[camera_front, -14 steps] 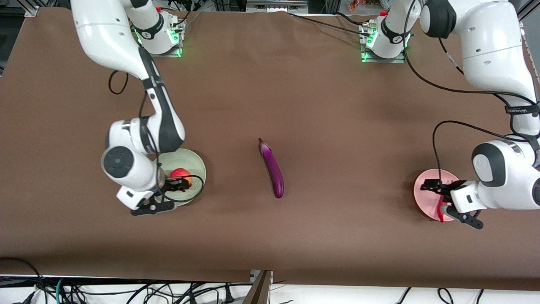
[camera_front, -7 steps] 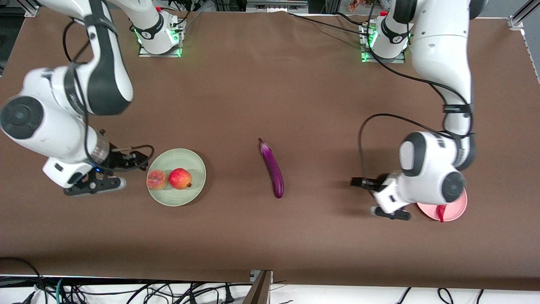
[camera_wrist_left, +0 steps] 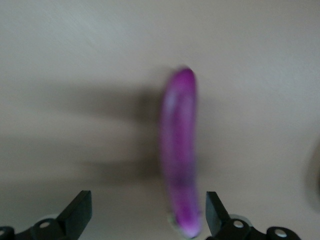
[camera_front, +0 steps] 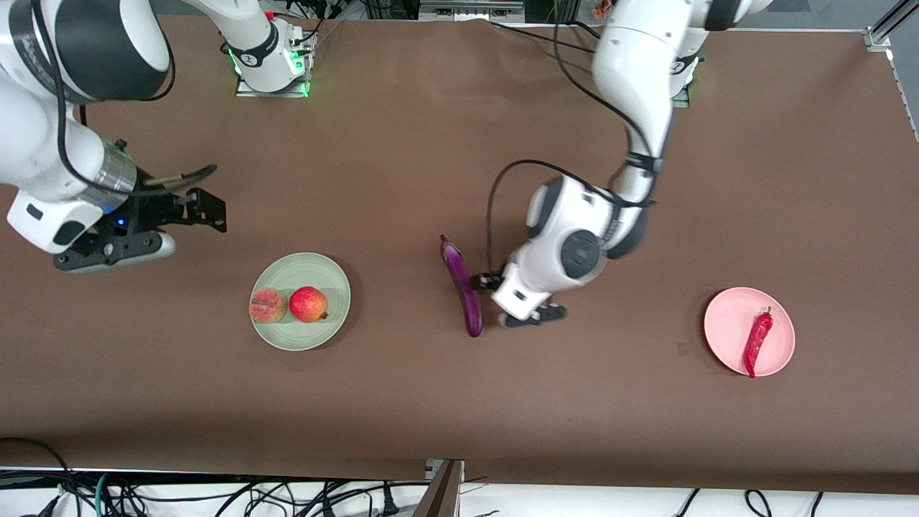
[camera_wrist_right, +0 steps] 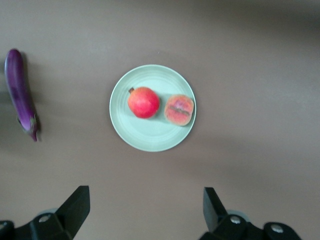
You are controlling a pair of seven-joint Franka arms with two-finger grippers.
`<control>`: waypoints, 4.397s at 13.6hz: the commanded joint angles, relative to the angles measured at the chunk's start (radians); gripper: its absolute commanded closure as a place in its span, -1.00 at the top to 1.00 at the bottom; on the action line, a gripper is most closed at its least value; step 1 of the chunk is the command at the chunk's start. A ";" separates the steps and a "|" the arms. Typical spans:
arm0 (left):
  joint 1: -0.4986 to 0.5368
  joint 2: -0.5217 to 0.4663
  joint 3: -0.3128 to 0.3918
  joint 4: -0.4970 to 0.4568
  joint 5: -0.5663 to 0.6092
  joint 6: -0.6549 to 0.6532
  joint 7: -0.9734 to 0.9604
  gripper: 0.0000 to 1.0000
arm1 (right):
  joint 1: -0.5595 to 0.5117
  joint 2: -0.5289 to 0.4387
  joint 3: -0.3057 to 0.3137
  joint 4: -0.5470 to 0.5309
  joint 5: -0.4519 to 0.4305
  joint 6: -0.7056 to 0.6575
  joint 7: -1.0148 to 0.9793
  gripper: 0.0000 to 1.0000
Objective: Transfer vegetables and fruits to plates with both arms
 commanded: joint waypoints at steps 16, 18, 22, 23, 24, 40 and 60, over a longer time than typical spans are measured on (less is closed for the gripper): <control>0.047 0.036 0.033 -0.002 0.038 0.054 0.121 -1.00 | -0.265 -0.220 0.141 -0.183 -0.151 -0.132 -0.052 1.00; 0.164 -0.006 0.036 0.004 0.035 -0.093 0.304 -1.00 | -0.265 -0.212 0.141 -0.181 -0.151 -0.122 -0.052 1.00; 0.473 -0.018 0.036 0.099 0.038 -0.339 0.829 -1.00 | -0.268 -0.203 0.124 -0.180 -0.151 -0.120 -0.051 1.00; 0.518 -0.018 0.036 0.099 0.060 -0.378 0.958 -1.00 | -0.268 -0.203 0.124 -0.180 -0.149 -0.123 -0.051 1.00; 0.562 -0.018 0.036 0.099 0.099 -0.385 1.070 -1.00 | -0.268 -0.201 0.124 -0.180 -0.145 -0.125 -0.054 1.00; 0.796 0.086 0.033 0.083 0.252 -0.165 1.559 1.00 | -0.280 -0.184 0.123 -0.151 -0.110 -0.118 -0.051 1.00; 0.456 -0.629 0.018 0.039 0.640 -0.861 0.765 1.00 | -0.293 -0.184 0.121 -0.138 -0.094 -0.117 -0.049 1.00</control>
